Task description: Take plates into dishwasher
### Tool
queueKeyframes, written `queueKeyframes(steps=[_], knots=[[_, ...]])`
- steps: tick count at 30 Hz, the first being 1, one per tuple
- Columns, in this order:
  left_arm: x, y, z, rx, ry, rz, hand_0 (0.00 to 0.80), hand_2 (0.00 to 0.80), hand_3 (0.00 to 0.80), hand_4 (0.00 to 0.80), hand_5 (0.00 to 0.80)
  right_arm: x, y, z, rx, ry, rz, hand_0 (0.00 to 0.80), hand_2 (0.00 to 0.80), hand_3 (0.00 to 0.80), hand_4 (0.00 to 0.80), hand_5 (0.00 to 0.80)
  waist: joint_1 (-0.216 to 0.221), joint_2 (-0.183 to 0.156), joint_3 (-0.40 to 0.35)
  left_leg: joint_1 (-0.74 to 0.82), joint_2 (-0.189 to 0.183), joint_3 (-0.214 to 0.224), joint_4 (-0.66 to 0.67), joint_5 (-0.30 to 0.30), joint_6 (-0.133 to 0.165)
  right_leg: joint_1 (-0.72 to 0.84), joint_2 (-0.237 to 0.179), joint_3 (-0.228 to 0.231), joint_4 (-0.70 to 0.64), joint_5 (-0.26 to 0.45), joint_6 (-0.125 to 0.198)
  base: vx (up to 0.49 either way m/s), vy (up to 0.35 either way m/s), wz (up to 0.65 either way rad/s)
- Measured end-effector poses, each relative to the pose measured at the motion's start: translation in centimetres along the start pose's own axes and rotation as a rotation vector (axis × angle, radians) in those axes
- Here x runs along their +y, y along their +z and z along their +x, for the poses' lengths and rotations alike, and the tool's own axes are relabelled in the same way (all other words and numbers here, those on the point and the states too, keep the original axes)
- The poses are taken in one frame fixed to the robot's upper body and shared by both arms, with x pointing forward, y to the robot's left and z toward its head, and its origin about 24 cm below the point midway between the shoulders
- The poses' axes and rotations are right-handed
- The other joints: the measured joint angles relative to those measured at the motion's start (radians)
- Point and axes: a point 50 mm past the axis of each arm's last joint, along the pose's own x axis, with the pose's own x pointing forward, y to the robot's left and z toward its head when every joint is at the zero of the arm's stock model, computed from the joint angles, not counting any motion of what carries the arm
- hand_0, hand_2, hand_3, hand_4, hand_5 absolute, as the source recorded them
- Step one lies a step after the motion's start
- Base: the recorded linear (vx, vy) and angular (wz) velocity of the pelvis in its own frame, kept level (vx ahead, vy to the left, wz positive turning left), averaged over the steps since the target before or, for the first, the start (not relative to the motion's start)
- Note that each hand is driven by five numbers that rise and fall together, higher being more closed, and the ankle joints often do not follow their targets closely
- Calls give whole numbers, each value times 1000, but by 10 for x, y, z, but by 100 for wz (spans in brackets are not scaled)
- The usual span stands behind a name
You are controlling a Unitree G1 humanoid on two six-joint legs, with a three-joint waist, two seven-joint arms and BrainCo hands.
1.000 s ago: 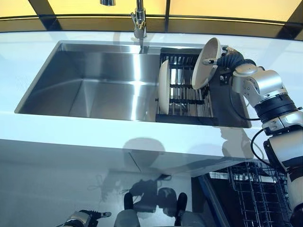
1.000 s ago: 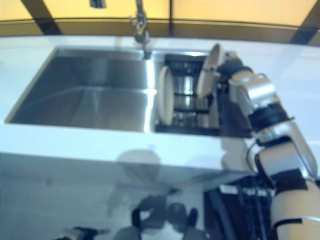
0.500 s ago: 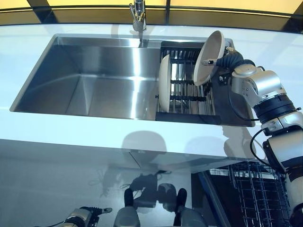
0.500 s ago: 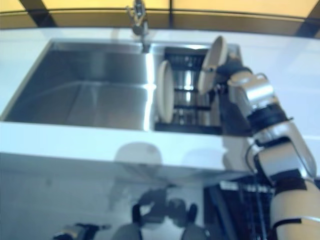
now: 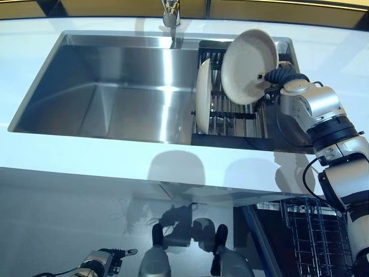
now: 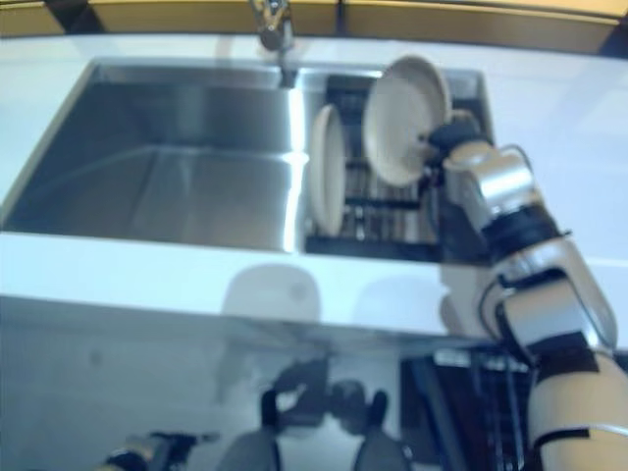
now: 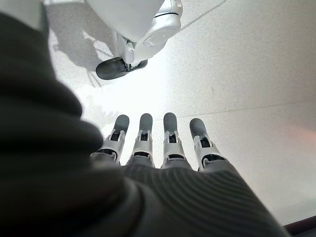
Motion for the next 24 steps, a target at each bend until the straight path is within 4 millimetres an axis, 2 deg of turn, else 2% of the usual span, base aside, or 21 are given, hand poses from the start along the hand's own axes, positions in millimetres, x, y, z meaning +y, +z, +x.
queueKeyframes(steps=[6,24], knots=[[0,0,0,1,8,0,0,0,0,0,0,-14,-4,3,13,-122,-28,800,800,800,800,800,18,0,0,-1,0,-3,0,2,0,0,0,-2,0,0,0,-2,0,1],[0,-7,1,-7,13,-4,0,0,0,0,0,-39,26,-1,-60,-253,-15,800,800,800,800,800,19,-11,-6,47,0,-2,-1,3,0,48,0,-2,0,0,0,7,-6,0]])
